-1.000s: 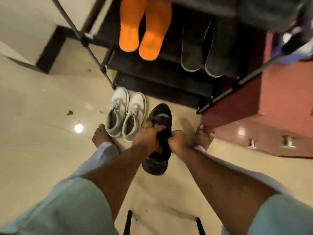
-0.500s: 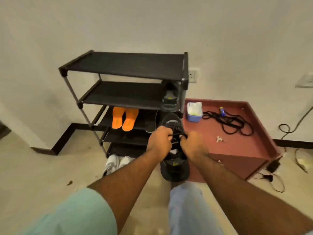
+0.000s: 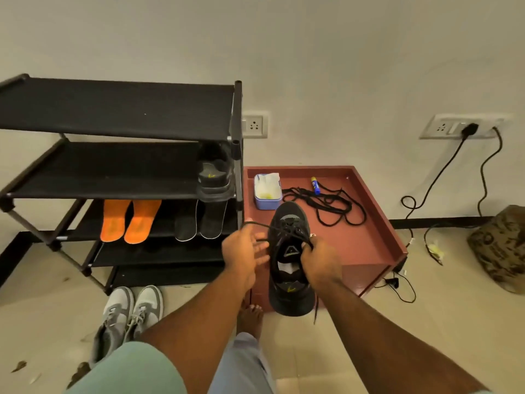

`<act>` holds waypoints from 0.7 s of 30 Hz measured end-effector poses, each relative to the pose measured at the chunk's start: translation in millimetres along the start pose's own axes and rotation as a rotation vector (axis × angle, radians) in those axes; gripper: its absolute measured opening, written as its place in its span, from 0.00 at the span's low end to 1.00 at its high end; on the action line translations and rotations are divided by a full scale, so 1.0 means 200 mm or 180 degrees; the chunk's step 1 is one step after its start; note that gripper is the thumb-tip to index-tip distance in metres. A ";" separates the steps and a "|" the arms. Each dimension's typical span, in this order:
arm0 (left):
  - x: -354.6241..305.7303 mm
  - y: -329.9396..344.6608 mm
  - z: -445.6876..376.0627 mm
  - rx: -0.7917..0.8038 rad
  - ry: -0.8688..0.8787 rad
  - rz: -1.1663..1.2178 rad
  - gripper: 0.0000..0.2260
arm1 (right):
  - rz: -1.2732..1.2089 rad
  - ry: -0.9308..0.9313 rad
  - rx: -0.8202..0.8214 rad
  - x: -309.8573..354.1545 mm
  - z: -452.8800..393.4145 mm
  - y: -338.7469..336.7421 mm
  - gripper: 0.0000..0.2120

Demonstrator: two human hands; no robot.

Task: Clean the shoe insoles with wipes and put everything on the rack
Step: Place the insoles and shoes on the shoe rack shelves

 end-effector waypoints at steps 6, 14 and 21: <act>0.18 -0.15 -0.27 -0.0812 -0.0631 0.0098 0.28 | -0.0034 0.0060 0.0157 -0.17 -0.15 0.20 0.09; 0.19 -0.12 -0.29 -0.0354 0.1187 -0.2875 0.20 | -0.0775 -0.0401 0.0330 -0.25 -0.20 0.23 0.08; 0.20 0.25 -0.30 0.1088 0.1450 -0.4098 0.17 | -0.1302 -0.0164 0.0504 -0.32 -0.27 0.19 0.09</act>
Point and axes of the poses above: each hand's wrist, its own z-axis away from the middle knuckle, its own y-axis out of the palm, x = y × z, the point moved 4 cm from there along -z, towards the middle knuckle, and after that the axes turned 2 degrees about -x, right-handed, at the moved point
